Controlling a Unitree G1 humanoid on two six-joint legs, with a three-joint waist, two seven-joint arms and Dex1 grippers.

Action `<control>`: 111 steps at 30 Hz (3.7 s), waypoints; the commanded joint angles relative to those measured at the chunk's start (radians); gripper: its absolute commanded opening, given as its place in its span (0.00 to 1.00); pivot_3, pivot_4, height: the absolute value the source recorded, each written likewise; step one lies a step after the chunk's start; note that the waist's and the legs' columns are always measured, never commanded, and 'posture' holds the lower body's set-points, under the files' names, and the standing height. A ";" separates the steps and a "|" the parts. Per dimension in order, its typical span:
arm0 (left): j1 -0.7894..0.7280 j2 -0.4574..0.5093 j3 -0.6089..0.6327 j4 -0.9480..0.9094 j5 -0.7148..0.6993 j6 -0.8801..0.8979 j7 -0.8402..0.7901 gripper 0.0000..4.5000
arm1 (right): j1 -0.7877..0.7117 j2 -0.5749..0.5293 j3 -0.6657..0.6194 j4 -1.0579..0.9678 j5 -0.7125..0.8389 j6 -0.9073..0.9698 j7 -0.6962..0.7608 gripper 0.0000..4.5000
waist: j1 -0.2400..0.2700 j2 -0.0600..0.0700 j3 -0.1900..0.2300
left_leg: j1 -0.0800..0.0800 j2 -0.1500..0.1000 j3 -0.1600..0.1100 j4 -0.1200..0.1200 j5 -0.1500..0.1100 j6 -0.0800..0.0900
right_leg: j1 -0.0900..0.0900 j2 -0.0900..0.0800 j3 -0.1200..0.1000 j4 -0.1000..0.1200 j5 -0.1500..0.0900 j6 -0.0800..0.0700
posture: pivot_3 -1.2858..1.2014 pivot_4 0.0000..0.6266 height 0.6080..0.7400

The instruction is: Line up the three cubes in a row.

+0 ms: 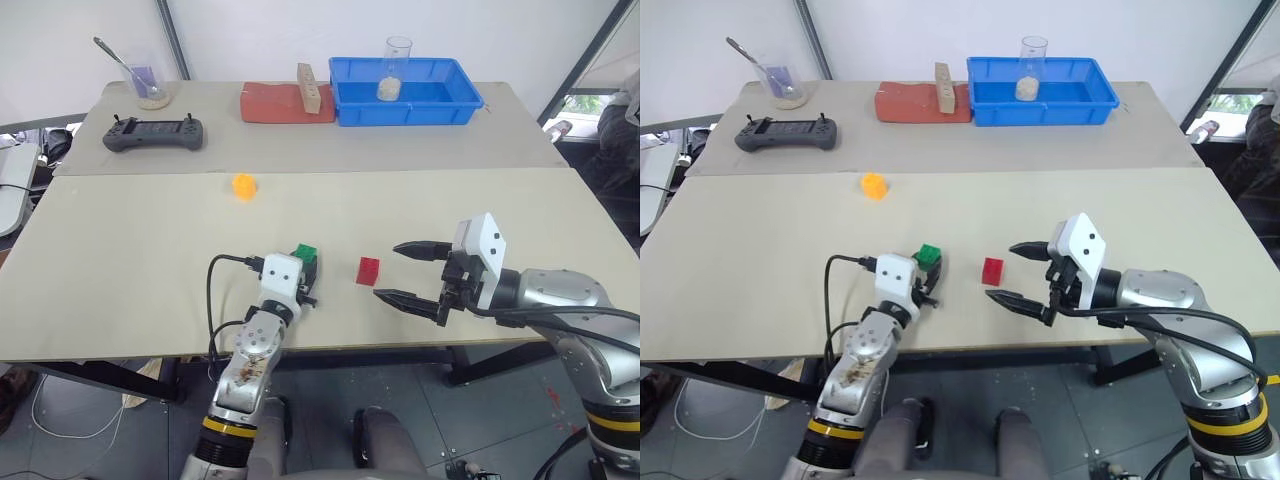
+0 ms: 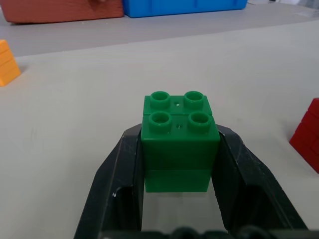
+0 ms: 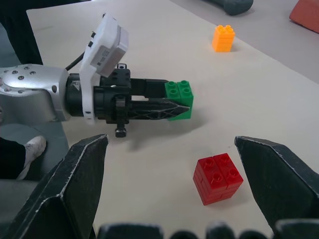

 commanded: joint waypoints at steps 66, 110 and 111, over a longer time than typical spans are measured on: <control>-0.621 0.385 0.359 0.856 -0.208 -0.276 -0.388 0.98 | -0.463 0.196 0.063 0.007 0.069 0.245 -0.254 1.00 | -0.003 -0.003 0.000 | -0.012 0.002 0.001 0.002 0.001 0.002 | -0.015 0.001 -0.003 0.006 0.004 0.000 | 0.52 0.24 1.00; -1.024 0.333 0.415 1.433 -0.109 -0.406 -0.083 0.02 | -0.346 0.136 0.033 -0.027 0.035 0.223 -0.279 1.00 | 0.001 -0.003 0.001 | -0.019 0.000 0.000 0.010 0.001 0.002 | -0.017 0.000 -0.004 0.006 0.006 0.004 | 0.52 0.24 1.00; -1.024 0.332 0.416 1.431 -0.110 -0.408 -0.085 0.02 | -0.345 0.136 0.033 -0.026 0.034 0.223 -0.280 1.00 | 0.001 -0.003 0.001 | -0.019 0.000 0.000 0.010 0.001 0.002 | -0.017 0.000 -0.004 0.006 0.006 0.004 | 0.52 0.24 1.00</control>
